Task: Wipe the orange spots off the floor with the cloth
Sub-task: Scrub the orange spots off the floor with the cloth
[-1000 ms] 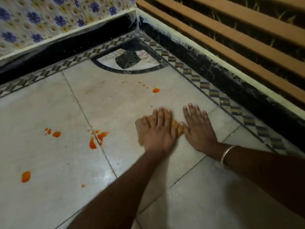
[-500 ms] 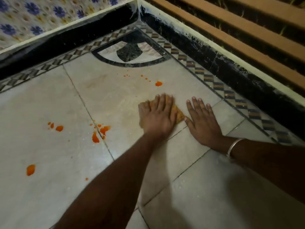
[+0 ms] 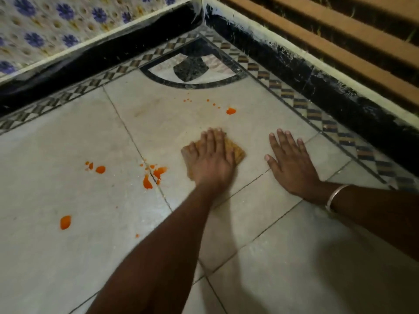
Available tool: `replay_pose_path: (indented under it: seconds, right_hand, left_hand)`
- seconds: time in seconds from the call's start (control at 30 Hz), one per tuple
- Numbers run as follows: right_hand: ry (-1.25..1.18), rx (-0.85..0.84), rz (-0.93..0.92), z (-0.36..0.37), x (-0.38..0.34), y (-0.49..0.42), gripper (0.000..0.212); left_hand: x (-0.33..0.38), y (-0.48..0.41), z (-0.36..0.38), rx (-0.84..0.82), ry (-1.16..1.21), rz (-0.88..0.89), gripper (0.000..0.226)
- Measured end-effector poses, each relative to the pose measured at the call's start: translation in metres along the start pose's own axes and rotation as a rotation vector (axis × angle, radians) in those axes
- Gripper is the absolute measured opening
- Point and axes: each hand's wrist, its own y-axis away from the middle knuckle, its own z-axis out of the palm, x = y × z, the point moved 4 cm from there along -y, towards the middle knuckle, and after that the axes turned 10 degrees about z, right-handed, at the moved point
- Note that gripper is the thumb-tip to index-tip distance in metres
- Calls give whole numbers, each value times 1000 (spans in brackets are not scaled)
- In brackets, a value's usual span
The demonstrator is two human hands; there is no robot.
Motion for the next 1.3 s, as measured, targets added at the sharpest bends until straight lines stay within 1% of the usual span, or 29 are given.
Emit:
replay_pose_path:
  seconds: [0.07,0.13,0.17,0.23,0.27,0.33,0.37,0.4,0.47,0.53,0.6,0.63,0.7,0.77,0.8,0.83,0.9,0.93,1.0,1.03,1.07,1.13,1.2,1.23,1.3]
  right_hand:
    - [-9,-11,9,-1,-3,1,73]
    - [-14,0,25,-1,-5,2,74]
    - [-12,7,32,-1,-6,2,74]
    - [-10,8,29,0,-8,3,74]
    - [-5,7,20,1,-7,2,74]
    - [11,-11,15,2,-3,-2,75]
    - [12,-32,25,0,-1,-3,76]
    - [5,-50,30,-3,-2,-2,76]
    - [-39,-49,-6,-7,-18,9,73]
    - [-60,-3,-135,-8,-42,31,68]
    - [-17,3,-282,3,-64,60,65]
    - [9,2,-319,9,-69,71,64]
    - [36,15,-333,11,-70,76,64]
    - [59,20,-342,10,-70,75,65]
    - [61,19,-341,9,-69,75,65]
    - [62,16,-340,9,-68,74,65]
    - [56,3,-342,9,-69,75,66]
    - [58,-2,-344,9,-69,75,66]
    - [66,12,-335,11,-70,76,66]
    - [68,23,-326,11,-71,75,66]
    - [72,31,-319,10,-70,76,66]
    - [73,26,-327,11,-70,77,66]
    - [76,16,-342,10,-69,74,66]
    - [80,9,-348,10,-69,71,66]
    - [78,-16,-342,11,-69,73,66]
  left_hand:
    - [-15,29,0,45,3,-120,70]
    - [11,72,1,53,17,-218,71]
    - [32,89,4,22,43,-211,71]
    - [69,99,13,-57,87,-67,70]
    - [77,88,14,-70,100,19,69]
    - [60,52,9,-77,51,99,68]
    - [42,38,5,-74,14,77,67]
    - [19,33,2,-72,-7,10,67]
    - [-21,50,-1,-30,-19,-125,67]
    - [-28,95,1,49,-2,-196,68]
    - [-7,149,7,70,22,-220,69]
    - [5,166,11,52,37,-207,70]
    - [18,164,15,15,39,-120,70]
    - [5,137,8,-15,3,-16,68]
    - [-10,125,3,-26,-15,-1,67]
    - [-29,117,0,-26,-24,-39,66]
    - [-59,129,-6,2,-31,-185,67]
    - [-62,145,-5,24,-51,-249,68]
    - [-39,181,-1,62,-64,-326,70]
    - [-21,193,2,58,-35,-313,70]
    - [0,198,8,34,11,-262,70]
    - [25,183,11,-4,60,-99,70]
    - [17,144,3,-20,35,29,68]
    - [2,128,-1,-14,7,33,68]
    - [-37,119,-5,18,-31,-97,68]
